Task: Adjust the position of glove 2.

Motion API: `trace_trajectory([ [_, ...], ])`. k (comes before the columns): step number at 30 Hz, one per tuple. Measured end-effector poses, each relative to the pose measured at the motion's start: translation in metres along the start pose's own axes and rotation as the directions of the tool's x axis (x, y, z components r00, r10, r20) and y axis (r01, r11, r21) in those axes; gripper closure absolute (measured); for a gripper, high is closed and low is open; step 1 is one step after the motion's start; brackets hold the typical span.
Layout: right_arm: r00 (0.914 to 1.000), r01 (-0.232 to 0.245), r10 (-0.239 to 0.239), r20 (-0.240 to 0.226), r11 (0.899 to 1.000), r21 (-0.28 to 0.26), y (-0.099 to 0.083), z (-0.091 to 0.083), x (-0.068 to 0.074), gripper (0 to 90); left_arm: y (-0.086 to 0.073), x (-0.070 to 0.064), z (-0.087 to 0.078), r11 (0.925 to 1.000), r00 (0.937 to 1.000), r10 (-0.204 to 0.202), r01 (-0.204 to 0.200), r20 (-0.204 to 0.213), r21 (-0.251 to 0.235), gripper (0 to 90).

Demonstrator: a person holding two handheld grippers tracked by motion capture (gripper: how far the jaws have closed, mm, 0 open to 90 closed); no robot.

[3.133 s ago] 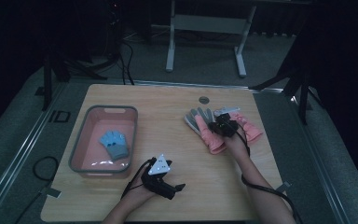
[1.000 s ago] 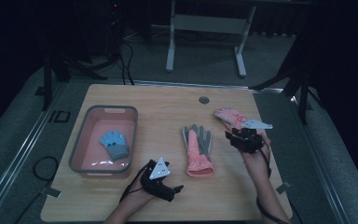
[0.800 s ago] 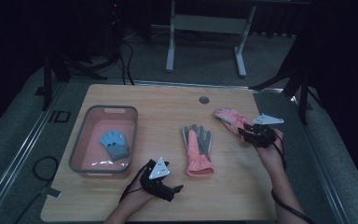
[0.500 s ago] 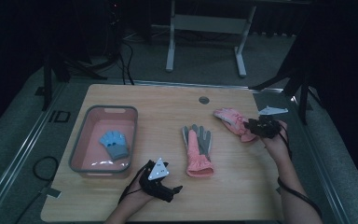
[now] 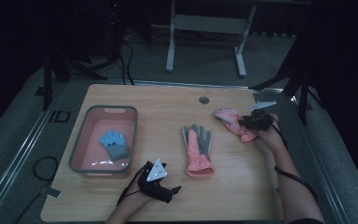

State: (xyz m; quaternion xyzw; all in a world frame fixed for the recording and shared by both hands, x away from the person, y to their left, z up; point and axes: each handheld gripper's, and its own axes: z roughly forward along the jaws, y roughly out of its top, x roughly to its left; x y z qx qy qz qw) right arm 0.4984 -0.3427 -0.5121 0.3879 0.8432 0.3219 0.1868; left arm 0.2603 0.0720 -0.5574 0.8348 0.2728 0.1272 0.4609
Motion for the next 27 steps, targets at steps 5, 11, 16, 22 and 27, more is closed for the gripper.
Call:
trace_trajectory([
  [5,0.9983,-0.049,0.049,-0.031,0.999,-0.007,-0.009,0.011,-0.005,60.8,0.000,0.001,0.000,1.0000,1.0000,-0.004,0.003,-0.001,-0.003,1.9],
  [11,0.9934,-0.086,0.086,-0.076,0.996,0.004,-0.013,0.016,-0.008,71.4,0.000,0.002,0.000,1.0000,1.0000,-0.006,0.006,-0.002,-0.003,1.9],
  [16,0.9895,-0.112,0.113,-0.090,0.994,0.016,-0.013,0.016,-0.007,86.1,-0.001,0.001,0.000,1.0000,1.0000,-0.005,0.005,0.002,0.000,1.9],
  [22,0.9772,-0.207,0.207,-0.046,0.978,0.003,-0.005,0.002,0.006,89.4,0.000,0.001,-0.001,1.0000,1.0000,-0.005,0.005,0.003,-0.001,1.9],
  [27,0.9666,-0.256,0.256,-0.001,0.966,-0.039,0.000,-0.025,0.027,89.4,0.000,0.000,-0.001,1.0000,0.9999,0.002,-0.002,-0.016,-0.004,1.9],
])
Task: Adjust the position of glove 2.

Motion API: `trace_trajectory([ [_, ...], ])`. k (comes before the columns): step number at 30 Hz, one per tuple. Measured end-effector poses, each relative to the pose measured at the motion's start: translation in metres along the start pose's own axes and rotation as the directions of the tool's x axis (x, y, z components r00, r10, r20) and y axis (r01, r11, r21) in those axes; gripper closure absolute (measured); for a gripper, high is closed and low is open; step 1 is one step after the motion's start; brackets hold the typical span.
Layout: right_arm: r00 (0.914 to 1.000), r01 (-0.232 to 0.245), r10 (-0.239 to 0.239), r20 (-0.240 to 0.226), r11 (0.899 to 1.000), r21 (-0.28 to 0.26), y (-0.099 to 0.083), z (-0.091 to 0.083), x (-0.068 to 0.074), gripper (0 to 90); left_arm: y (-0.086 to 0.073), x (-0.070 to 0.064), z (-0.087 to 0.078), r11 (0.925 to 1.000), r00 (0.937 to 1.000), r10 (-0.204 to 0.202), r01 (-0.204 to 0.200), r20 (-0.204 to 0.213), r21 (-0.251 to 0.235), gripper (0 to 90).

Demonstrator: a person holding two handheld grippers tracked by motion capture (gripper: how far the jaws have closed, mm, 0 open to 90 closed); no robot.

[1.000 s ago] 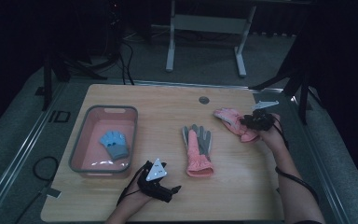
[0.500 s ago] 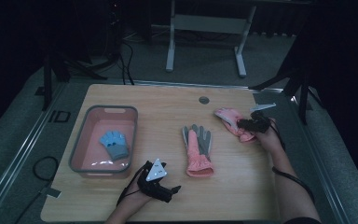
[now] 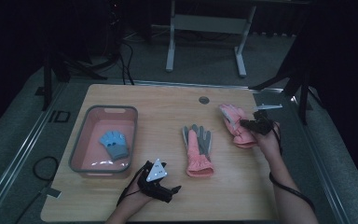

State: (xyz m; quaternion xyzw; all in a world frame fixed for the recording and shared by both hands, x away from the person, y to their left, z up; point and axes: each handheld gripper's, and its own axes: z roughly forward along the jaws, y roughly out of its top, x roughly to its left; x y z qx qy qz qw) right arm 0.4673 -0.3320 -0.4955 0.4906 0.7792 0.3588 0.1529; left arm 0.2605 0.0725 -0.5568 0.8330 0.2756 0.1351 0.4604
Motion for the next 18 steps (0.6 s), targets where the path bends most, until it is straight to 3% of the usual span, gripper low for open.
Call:
trace_trajectory([
  [1,0.9996,-0.015,0.015,0.022,1.000,-0.014,0.000,-0.007,0.004,89.4,0.000,0.000,0.000,1.0000,1.0000,-0.002,0.002,0.001,-0.004,1.9],
  [6,0.9970,-0.072,0.073,0.026,0.997,-0.041,-0.005,-0.039,0.023,89.3,0.000,0.001,0.000,1.0000,1.0000,-0.007,0.007,0.006,-0.002,1.9],
  [10,0.9918,-0.104,0.110,0.065,0.991,-0.083,-0.012,-0.061,0.040,89.3,-0.001,0.001,0.000,1.0000,0.9999,-0.001,0.001,0.011,-0.001,1.9],
  [15,0.9695,-0.137,0.162,0.184,0.981,-0.138,-0.022,-0.080,0.061,89.3,0.000,0.002,0.000,1.0000,0.9999,-0.005,0.005,0.016,-0.003,1.9],
  [18,0.9622,-0.177,0.203,0.181,0.973,-0.149,-0.032,-0.084,0.070,89.3,0.000,0.001,0.000,1.0000,0.9999,-0.006,0.006,0.015,-0.001,1.9],
])
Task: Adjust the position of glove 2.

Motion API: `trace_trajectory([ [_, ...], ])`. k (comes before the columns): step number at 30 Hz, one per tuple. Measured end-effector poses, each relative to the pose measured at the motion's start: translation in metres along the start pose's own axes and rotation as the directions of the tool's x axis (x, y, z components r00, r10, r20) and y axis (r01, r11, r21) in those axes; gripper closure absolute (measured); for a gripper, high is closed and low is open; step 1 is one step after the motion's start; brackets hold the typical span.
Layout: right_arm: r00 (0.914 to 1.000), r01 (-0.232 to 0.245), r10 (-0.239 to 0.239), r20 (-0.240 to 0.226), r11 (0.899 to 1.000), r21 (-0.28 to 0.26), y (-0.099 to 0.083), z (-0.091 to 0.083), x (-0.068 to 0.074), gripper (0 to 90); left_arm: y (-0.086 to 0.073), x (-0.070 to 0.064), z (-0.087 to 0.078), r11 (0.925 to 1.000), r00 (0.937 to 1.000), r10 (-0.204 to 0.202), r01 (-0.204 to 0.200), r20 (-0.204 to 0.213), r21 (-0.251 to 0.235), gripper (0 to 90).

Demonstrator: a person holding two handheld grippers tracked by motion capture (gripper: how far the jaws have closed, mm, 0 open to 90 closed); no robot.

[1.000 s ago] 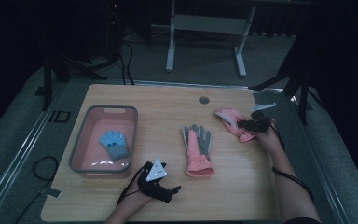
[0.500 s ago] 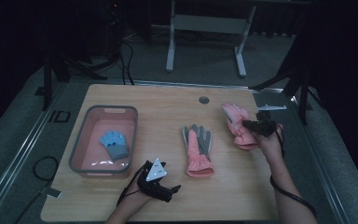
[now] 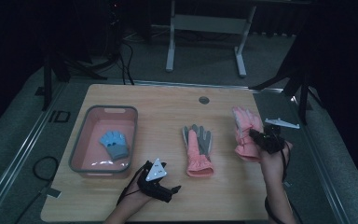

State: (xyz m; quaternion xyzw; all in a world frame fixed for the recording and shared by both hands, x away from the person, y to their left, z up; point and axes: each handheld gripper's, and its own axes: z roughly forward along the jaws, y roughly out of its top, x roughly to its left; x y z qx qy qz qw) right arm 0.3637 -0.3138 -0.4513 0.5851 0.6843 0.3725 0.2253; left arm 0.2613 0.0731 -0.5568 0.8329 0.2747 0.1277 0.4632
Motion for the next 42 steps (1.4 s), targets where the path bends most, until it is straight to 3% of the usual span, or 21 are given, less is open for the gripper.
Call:
trace_trajectory([
  [3,0.9997,-0.016,0.016,0.019,1.000,0.007,-0.012,-0.004,0.006,89.2,0.001,-0.001,0.000,0.9999,1.0000,0.008,-0.008,0.000,0.007,1.9],
  [6,0.9990,0.003,-0.004,0.045,1.000,0.021,-0.022,-0.004,0.011,89.2,0.001,-0.002,0.001,0.9999,0.9999,0.012,-0.012,0.002,0.011,1.9],
  [10,0.9983,-0.035,0.033,0.047,0.999,0.034,-0.035,-0.002,0.011,89.2,-0.001,-0.003,0.000,1.0000,1.0000,0.005,-0.005,0.007,0.001,1.9],
  [22,0.9940,-0.062,0.053,0.096,0.993,0.096,-0.068,0.032,0.005,88.4,-0.001,-0.005,-0.001,0.9998,0.9999,0.008,-0.008,-0.008,-0.016,1.9],
  [26,0.9923,-0.016,0.004,0.124,0.995,0.094,-0.072,0.035,0.010,87.0,-0.002,-0.005,0.000,0.9999,0.9999,0.012,-0.012,-0.008,-0.008,1.9],
  [27,0.9927,-0.026,0.015,0.120,0.995,0.094,-0.071,0.035,0.009,85.9,-0.002,-0.005,0.000,0.9999,0.9999,0.013,-0.013,-0.008,-0.007,1.9],
  [29,0.9940,-0.022,0.012,0.109,0.995,0.095,-0.069,0.033,0.008,80.7,-0.002,-0.005,0.000,0.9999,0.9999,0.011,-0.011,-0.005,-0.010,1.9],
  [31,0.9934,0.020,-0.031,0.111,0.995,0.096,-0.067,0.030,0.009,74.0,-0.002,-0.005,-0.001,0.9999,1.0000,0.008,-0.008,-0.004,-0.011,1.9],
  [33,0.9927,0.065,-0.074,0.096,0.994,0.088,-0.064,0.026,0.010,70.5,-0.002,-0.004,-0.001,0.9999,1.0000,0.008,-0.008,-0.003,-0.012,1.9],
  [36,0.9962,0.082,-0.084,0.025,0.994,0.070,-0.057,0.019,0.006,66.6,-0.003,-0.004,0.000,0.9999,1.0000,0.008,-0.008,-0.001,-0.012,1.9],
  [38,0.9939,0.110,-0.110,-0.001,0.992,0.066,-0.052,0.015,0.002,65.1,-0.003,-0.003,-0.001,0.9999,1.0000,0.006,-0.006,0.003,-0.014,1.9],
  [40,0.9858,0.166,-0.167,0.018,0.984,0.064,-0.049,0.011,-0.003,65.3,-0.003,-0.003,-0.001,0.9999,1.0000,0.008,-0.008,0.000,-0.015,1.9],
  [42,0.9851,0.172,-0.172,-0.004,0.983,0.068,-0.048,0.010,-0.007,64.5,-0.002,-0.003,-0.001,0.9999,1.0000,0.007,-0.007,0.000,-0.015,1.9],
])
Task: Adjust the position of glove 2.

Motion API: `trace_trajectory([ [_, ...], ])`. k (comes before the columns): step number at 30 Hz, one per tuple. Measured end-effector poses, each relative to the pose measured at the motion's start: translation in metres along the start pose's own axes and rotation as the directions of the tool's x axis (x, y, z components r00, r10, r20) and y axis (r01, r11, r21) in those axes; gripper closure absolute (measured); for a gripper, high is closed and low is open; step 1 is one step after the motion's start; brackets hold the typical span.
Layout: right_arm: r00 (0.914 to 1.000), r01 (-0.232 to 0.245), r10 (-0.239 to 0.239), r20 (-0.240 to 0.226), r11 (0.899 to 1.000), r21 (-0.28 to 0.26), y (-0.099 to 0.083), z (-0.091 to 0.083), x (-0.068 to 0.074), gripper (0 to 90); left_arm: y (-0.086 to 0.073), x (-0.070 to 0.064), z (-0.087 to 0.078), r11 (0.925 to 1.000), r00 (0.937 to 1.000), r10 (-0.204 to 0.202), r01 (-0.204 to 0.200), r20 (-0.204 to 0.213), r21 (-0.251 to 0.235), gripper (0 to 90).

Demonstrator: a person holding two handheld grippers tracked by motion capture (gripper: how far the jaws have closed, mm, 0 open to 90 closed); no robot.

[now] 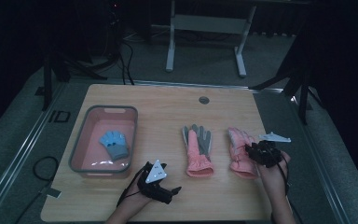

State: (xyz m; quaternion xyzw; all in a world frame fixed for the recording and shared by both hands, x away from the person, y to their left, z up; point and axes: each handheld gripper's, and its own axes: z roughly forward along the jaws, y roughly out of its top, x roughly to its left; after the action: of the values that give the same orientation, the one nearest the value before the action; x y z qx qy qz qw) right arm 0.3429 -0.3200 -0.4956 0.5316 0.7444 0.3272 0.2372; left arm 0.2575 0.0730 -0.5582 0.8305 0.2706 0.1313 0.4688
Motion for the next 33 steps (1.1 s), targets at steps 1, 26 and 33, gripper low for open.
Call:
trace_trajectory([
  [1,0.9997,0.005,-0.005,-0.023,1.000,-0.005,0.000,-0.002,-0.005,63.0,0.000,0.000,0.000,1.0000,1.0000,-0.002,0.002,0.000,0.001,1.9],
  [26,0.9773,0.089,-0.080,-0.196,0.995,0.038,-0.025,0.036,-0.024,74.0,-0.001,0.000,0.001,1.0000,1.0000,0.000,0.000,0.010,0.008,1.9],
  [33,0.9855,0.033,-0.026,-0.168,0.999,0.034,-0.024,0.029,-0.017,88.2,-0.001,0.000,0.001,1.0000,1.0000,-0.002,0.002,0.009,0.010,1.9],
])
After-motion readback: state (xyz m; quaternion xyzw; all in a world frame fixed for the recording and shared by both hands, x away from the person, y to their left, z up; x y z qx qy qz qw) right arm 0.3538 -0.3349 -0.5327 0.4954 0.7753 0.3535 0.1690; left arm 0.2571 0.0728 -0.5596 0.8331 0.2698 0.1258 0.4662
